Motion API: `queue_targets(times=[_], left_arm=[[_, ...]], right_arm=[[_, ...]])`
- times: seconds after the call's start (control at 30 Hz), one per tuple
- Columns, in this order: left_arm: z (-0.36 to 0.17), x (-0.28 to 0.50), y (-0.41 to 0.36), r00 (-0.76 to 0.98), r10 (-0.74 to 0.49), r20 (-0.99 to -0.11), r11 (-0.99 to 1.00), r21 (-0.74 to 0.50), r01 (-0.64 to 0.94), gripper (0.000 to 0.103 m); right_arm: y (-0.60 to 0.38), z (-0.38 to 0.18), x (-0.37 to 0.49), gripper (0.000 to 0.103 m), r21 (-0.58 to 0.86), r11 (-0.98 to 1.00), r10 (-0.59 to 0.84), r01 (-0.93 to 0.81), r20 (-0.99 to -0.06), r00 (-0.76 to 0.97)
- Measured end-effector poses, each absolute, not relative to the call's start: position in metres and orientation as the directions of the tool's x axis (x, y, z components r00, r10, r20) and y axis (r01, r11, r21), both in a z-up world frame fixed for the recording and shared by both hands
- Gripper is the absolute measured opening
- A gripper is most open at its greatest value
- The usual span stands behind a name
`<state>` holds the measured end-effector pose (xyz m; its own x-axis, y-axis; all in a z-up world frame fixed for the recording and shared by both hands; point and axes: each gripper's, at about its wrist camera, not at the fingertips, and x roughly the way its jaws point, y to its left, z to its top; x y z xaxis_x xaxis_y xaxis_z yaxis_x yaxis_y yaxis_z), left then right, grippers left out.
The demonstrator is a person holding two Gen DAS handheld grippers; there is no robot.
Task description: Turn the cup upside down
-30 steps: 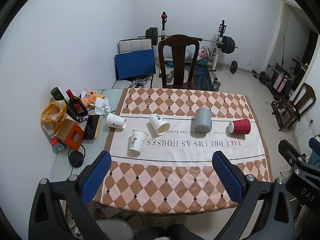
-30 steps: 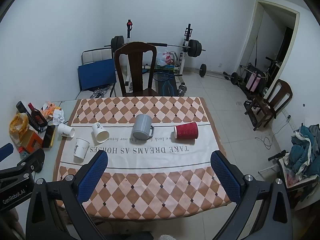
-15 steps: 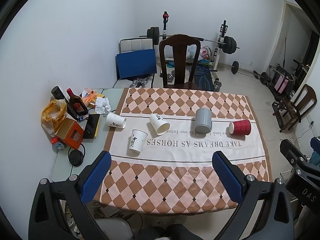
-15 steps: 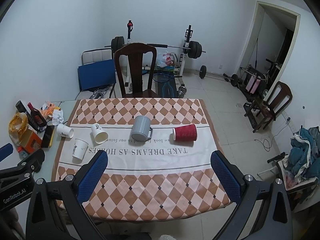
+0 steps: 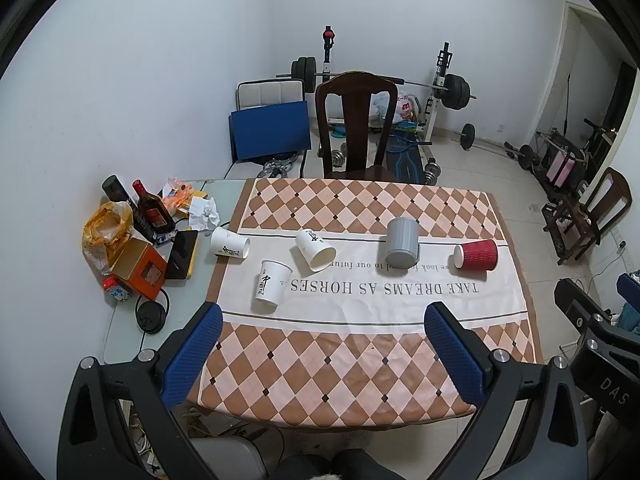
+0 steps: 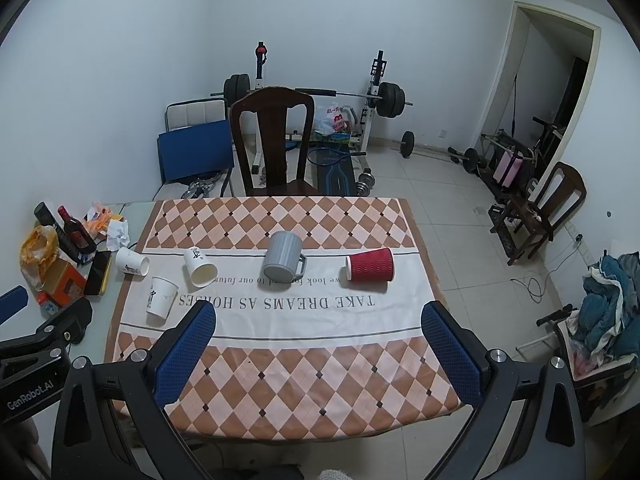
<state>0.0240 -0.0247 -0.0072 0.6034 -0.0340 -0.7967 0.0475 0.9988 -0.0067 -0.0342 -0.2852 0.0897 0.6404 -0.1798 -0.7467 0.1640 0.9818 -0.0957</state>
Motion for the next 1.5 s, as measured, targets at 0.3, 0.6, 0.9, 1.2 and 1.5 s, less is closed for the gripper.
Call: queue_targets(times=[0.3,0.6,0.9,1.2,1.5], left_arm=[[0.003,0.016,-0.021,0.606,-0.031,-0.795,0.999,-0.008,0.04,0.103],[0.009,0.013,-0.018,0.611,-0.032,-0.791,0.999,-0.01,0.039,0.103],[0.009,0.014,-0.019,0.613,-0.028,-0.79,0.999,-0.008,0.034,0.103],[0.009,0.031,-0.015,0.597,0.047,-0.801,0.998,0.017,-0.055,0.103],[-0.072,0.066,0.04,0.501,0.239,-0.832,0.955,0.107,-0.278,0.103]], right_arm=[[-0.285,0.092,-0.037,0.103,-0.098,0.982,-0.181,0.164,-0.745,0.642],[-0.287,0.093,-0.036,0.103,-0.096,0.981,-0.181,0.166,-0.742,0.645],[-0.287,0.094,-0.034,0.103,-0.094,0.983,-0.176,0.16,-0.742,0.647],[-0.284,0.096,-0.014,0.103,-0.071,0.99,-0.135,0.125,-0.756,0.64],[-0.259,-0.008,0.057,0.103,-0.088,0.996,-0.083,0.013,-0.862,0.5]])
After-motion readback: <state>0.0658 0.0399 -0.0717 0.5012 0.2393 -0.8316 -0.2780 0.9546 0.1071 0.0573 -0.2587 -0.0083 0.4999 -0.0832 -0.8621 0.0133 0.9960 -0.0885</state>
